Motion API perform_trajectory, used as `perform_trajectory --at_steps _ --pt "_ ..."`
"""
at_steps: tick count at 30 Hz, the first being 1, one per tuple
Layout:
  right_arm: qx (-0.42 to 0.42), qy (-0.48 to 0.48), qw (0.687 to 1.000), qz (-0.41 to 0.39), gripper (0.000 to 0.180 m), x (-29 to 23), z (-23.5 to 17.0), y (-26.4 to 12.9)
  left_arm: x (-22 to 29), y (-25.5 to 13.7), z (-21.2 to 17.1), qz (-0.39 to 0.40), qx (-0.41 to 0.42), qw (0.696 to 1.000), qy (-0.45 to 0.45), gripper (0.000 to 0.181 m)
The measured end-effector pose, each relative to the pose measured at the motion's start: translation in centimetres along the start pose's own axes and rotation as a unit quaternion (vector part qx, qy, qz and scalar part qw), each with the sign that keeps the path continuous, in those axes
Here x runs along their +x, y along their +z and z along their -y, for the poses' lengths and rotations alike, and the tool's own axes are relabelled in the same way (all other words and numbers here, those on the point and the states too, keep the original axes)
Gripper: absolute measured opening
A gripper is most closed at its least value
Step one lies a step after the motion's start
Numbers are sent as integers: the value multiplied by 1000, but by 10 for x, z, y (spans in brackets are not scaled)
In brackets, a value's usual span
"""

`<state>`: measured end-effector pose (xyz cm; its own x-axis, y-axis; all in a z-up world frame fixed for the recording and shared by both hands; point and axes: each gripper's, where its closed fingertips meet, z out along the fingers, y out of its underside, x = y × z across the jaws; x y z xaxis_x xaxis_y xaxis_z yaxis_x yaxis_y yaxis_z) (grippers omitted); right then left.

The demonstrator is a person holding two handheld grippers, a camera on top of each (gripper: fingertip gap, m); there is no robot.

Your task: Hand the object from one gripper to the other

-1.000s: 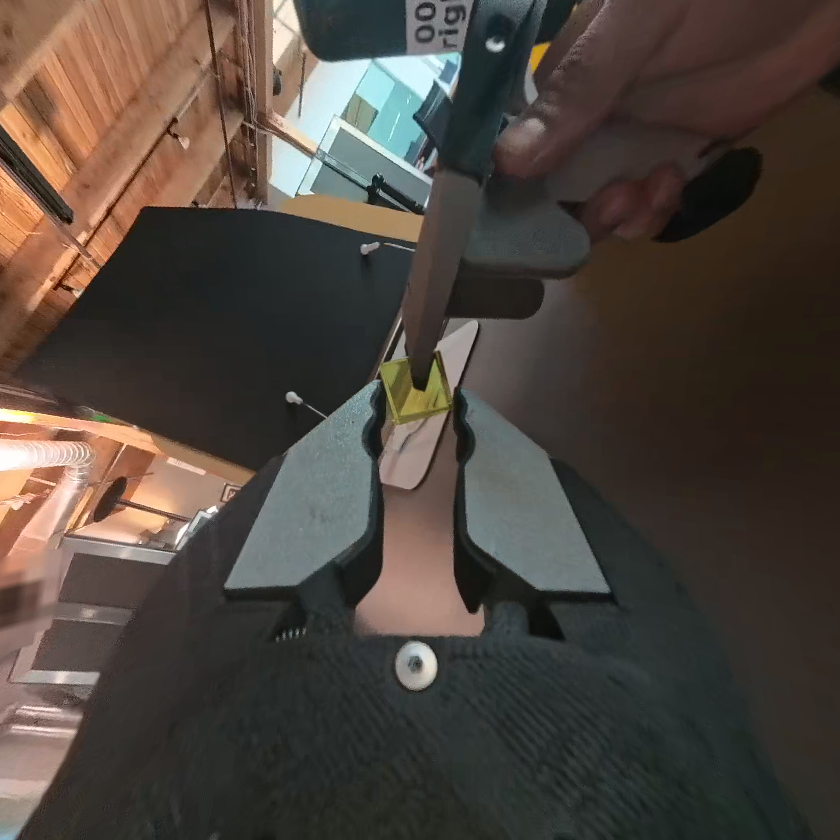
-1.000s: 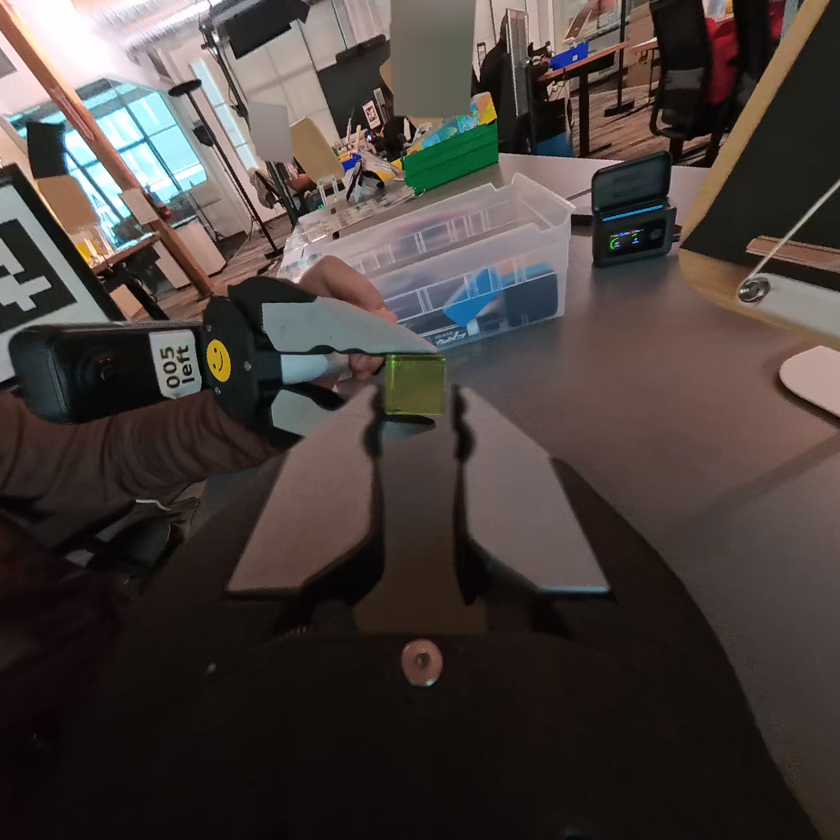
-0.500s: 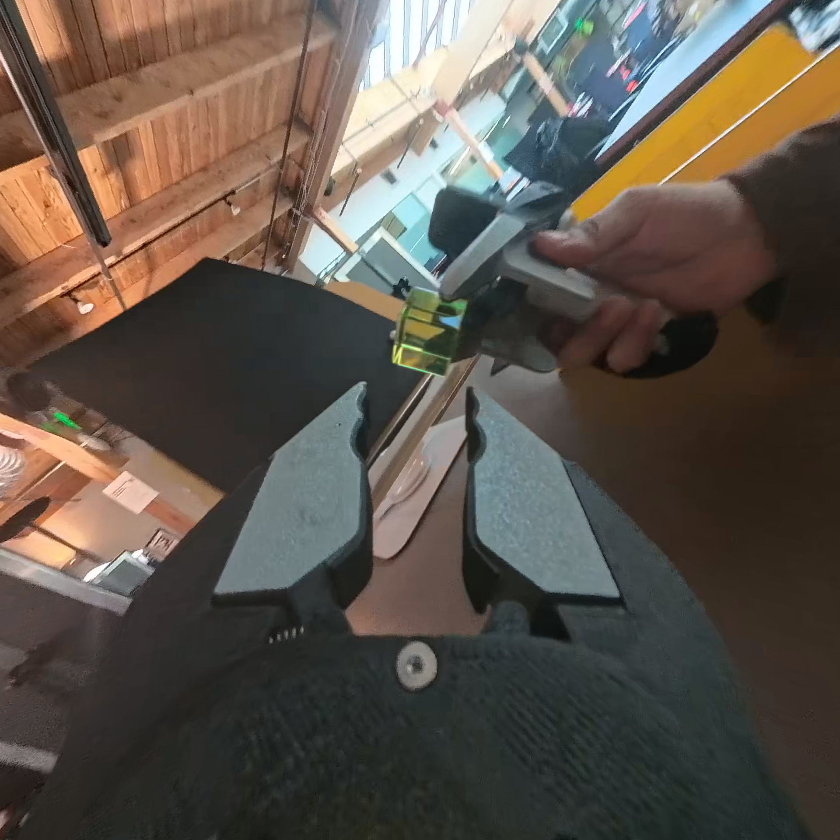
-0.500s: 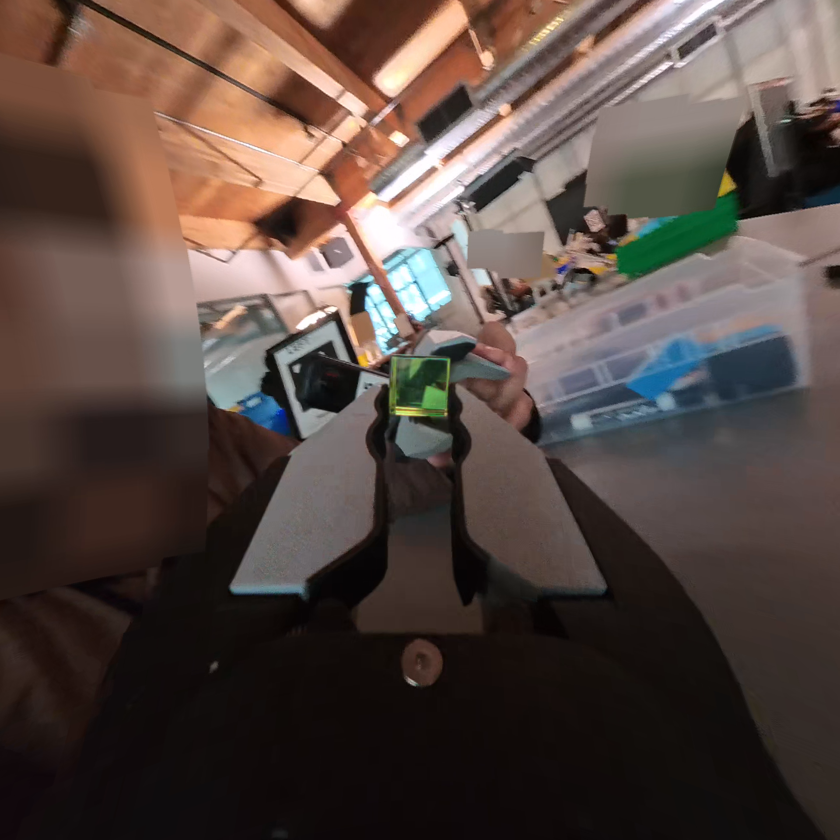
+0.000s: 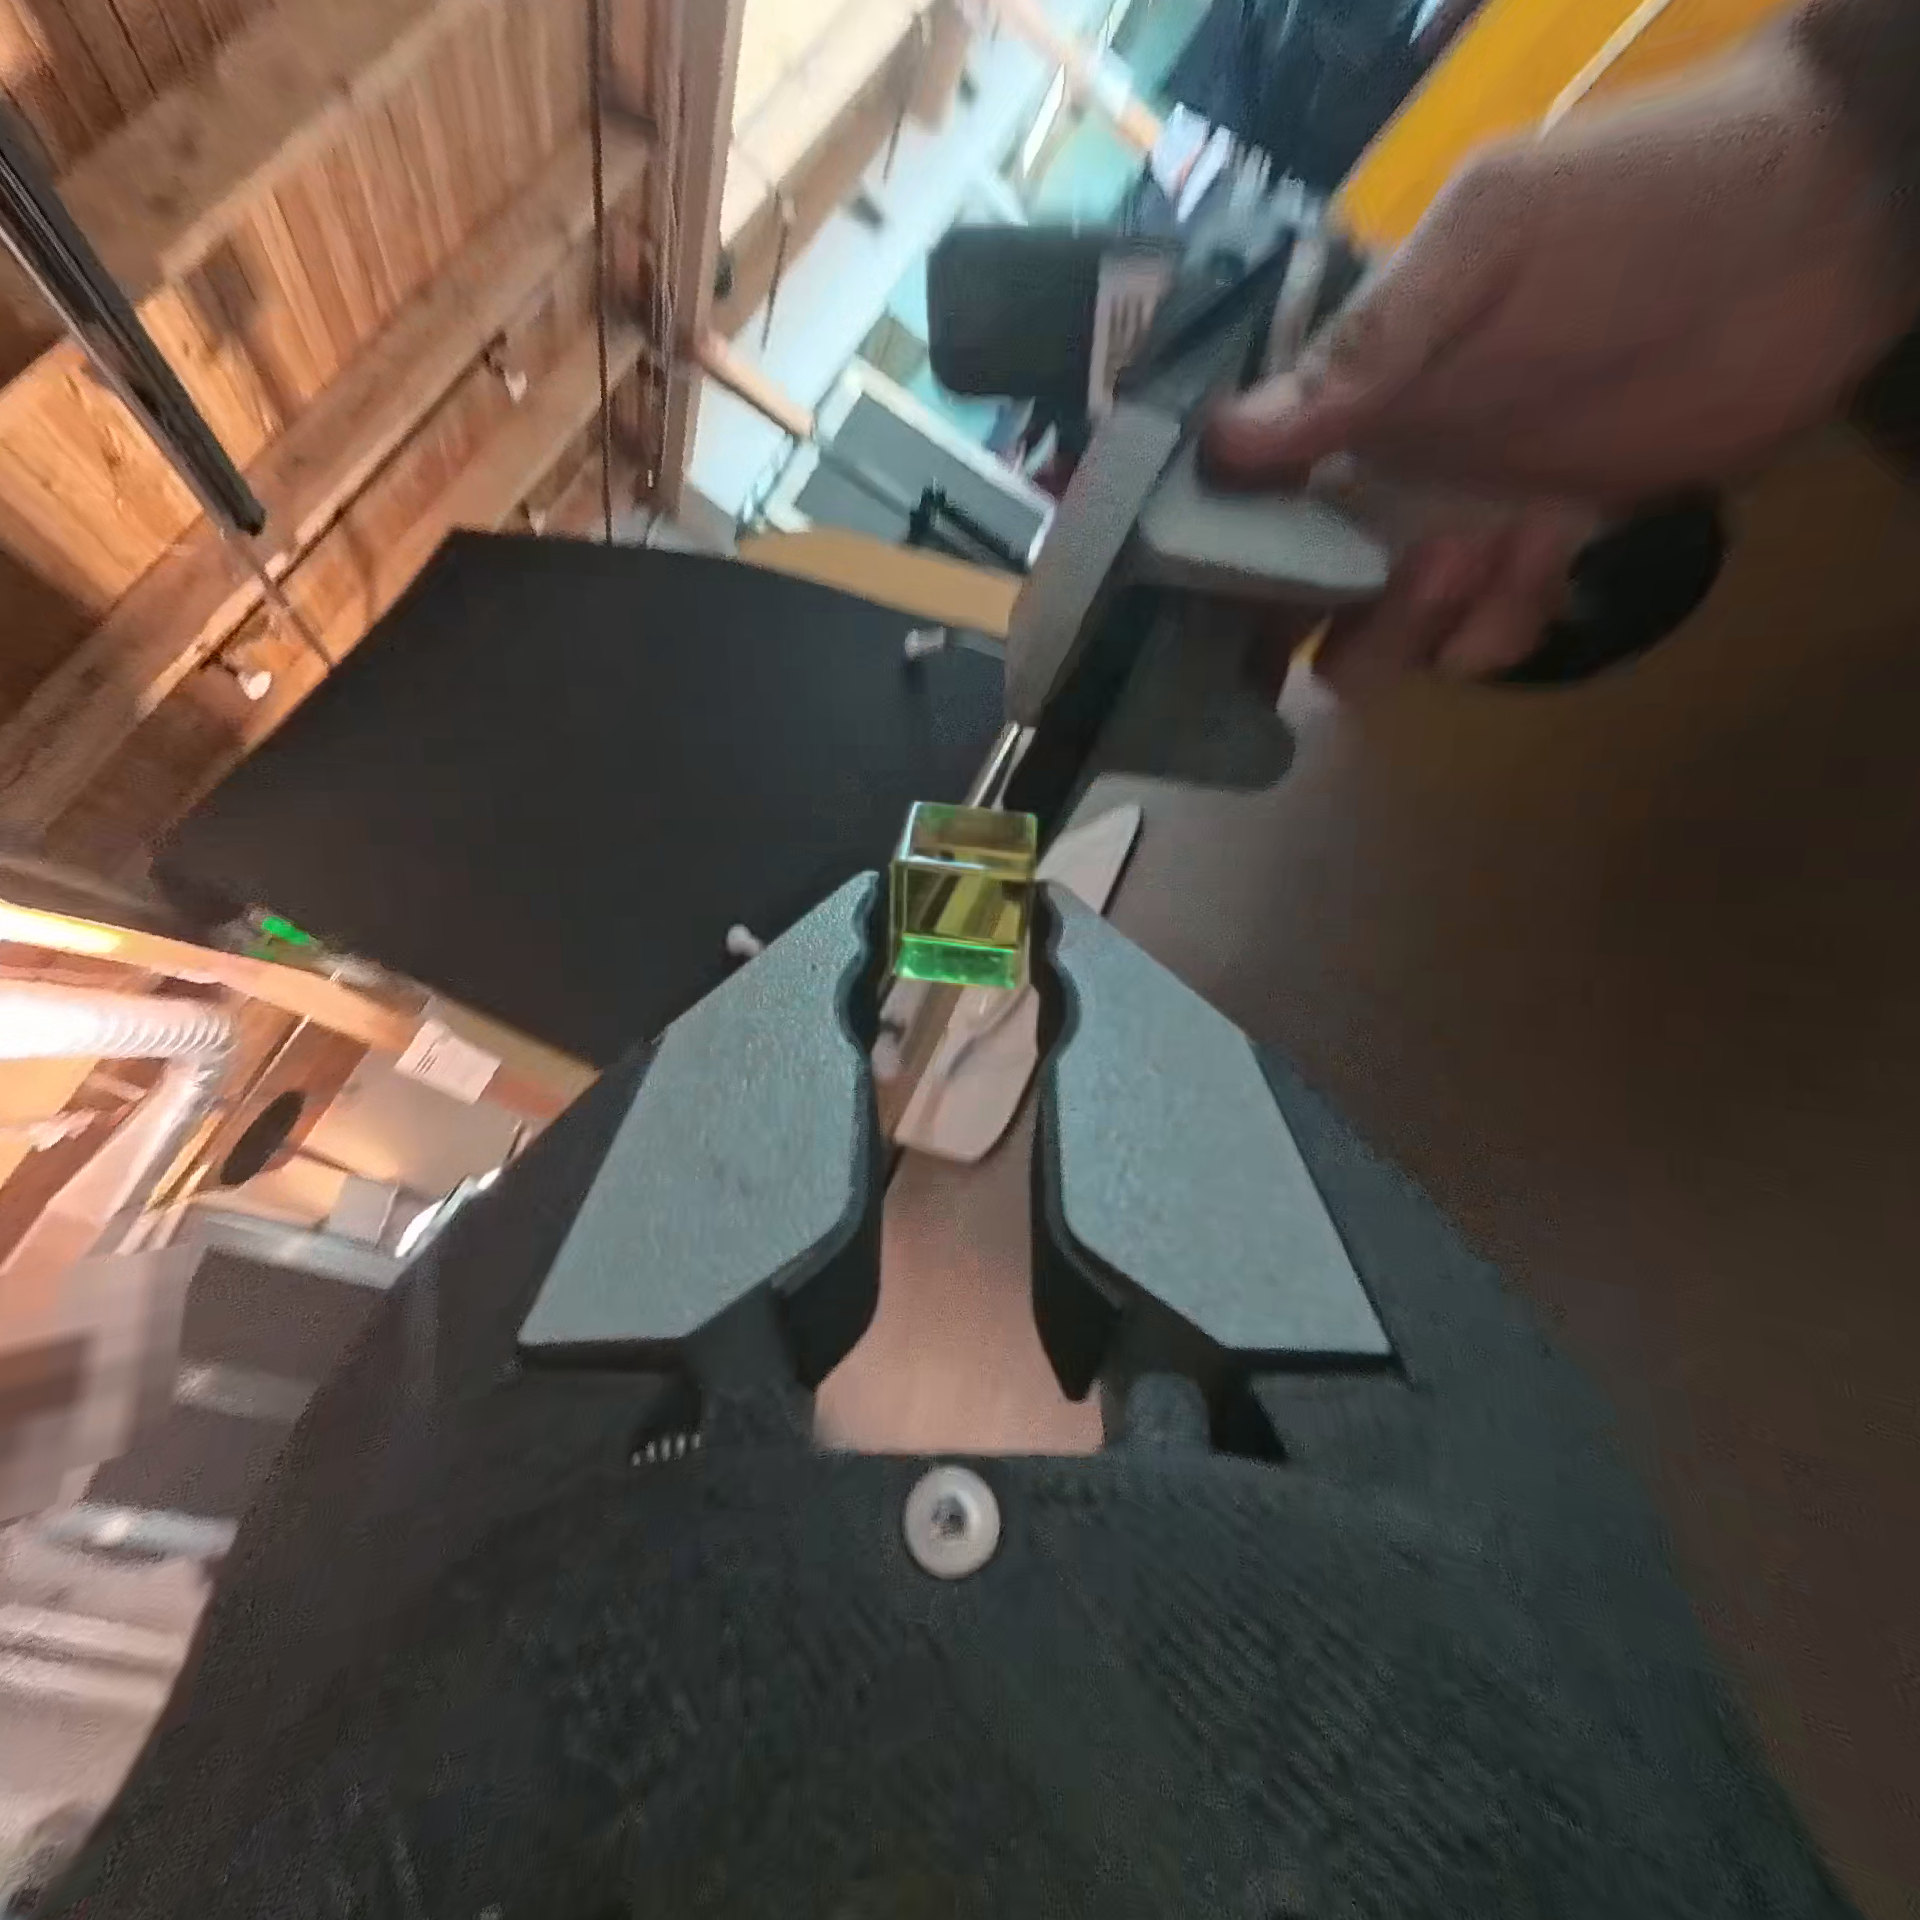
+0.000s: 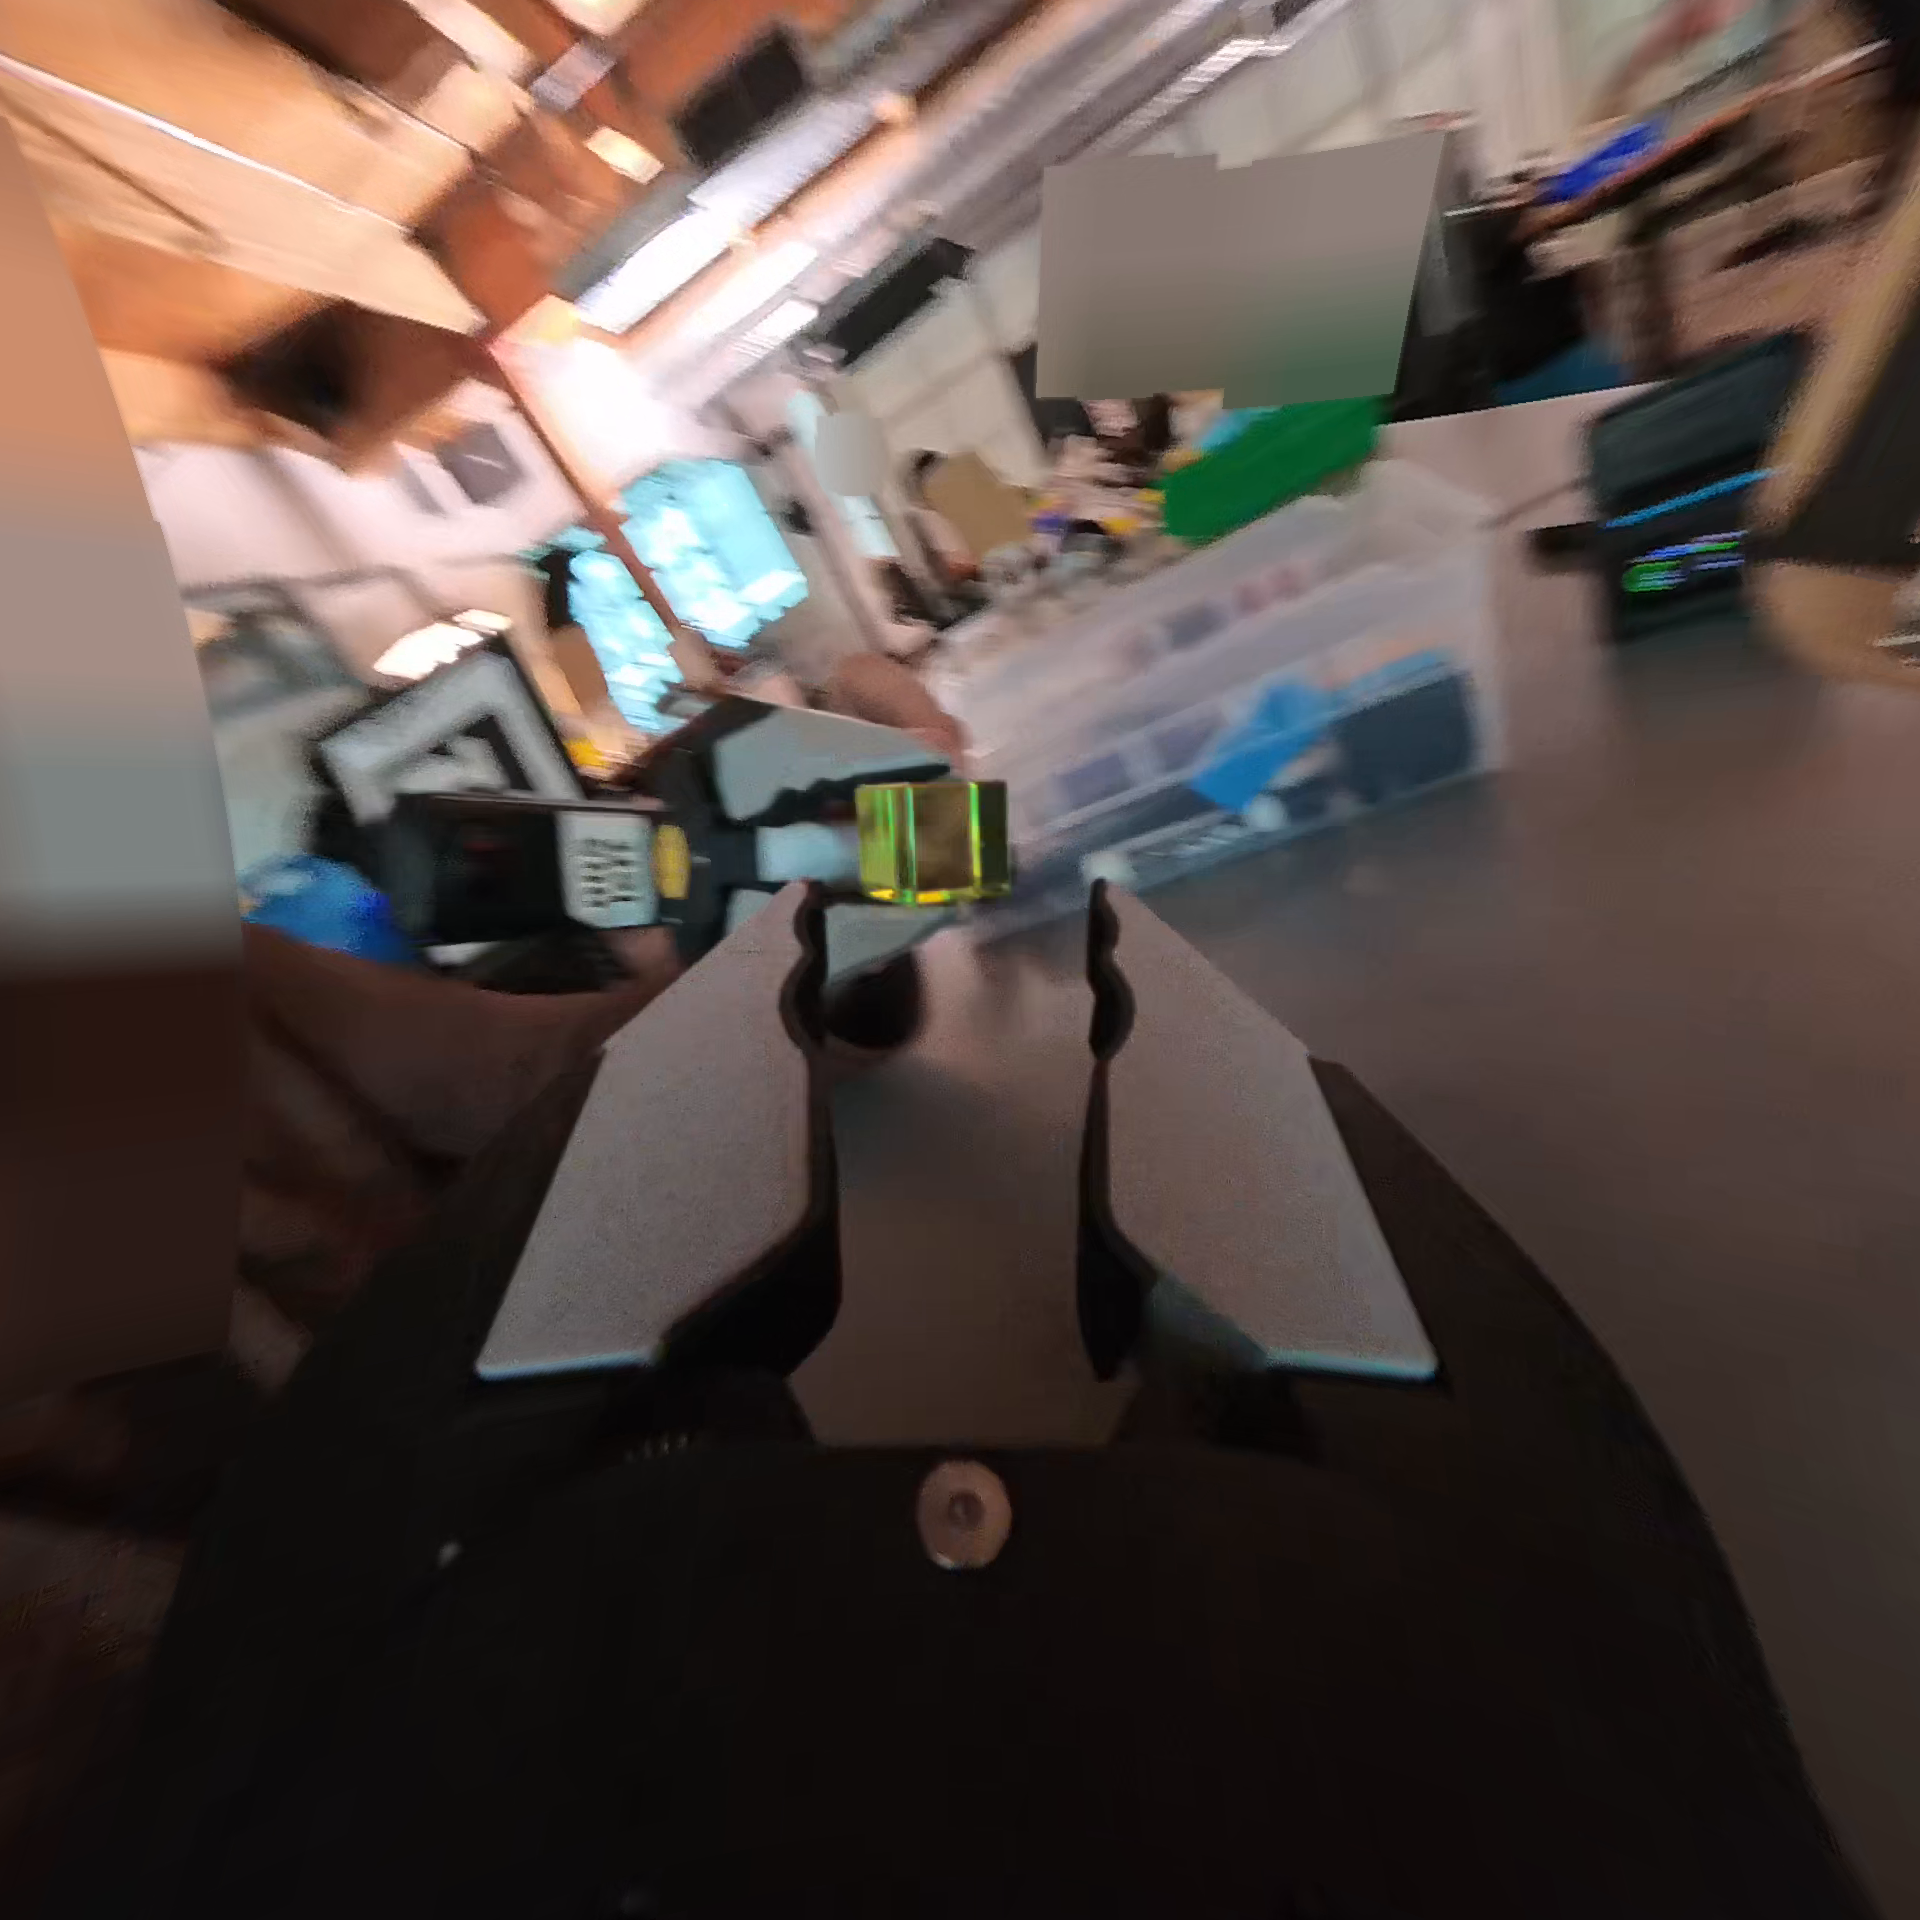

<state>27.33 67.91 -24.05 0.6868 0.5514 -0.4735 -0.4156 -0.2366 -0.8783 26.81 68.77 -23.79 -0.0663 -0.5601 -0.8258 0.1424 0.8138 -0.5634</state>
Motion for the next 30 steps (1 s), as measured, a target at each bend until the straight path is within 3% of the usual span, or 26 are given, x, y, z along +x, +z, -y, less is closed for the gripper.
perform_trajectory --at_steps 1,8,13,17,18,22,30 --pt "-6 -22 999 -41 51 9 0 -3 2 3 -9 -1 -26 1000 11 24" --pt "-23 -72 987 -140 58 19 0 4 10 12 -45 -6 -136 989 56 24" --pt "-70 -98 976 -179 59 27 -19 20 15 14 -43 -7 -139 988 70 24" --pt "-88 -92 972 -196 44 35 -30 26 23 16 -33 -14 -124 989 73 24" --pt "-93 -91 973 -193 28 35 -32 27 24 16 -30 -15 -119 990 73 24" --pt "-93 -96 978 -158 27 26 -28 23 23 14 -18 -18 -79 996 28 23" --pt "-52 -55 997 13 28 -20 -9 4 11 -3 9 -22 27 999 -10 36"
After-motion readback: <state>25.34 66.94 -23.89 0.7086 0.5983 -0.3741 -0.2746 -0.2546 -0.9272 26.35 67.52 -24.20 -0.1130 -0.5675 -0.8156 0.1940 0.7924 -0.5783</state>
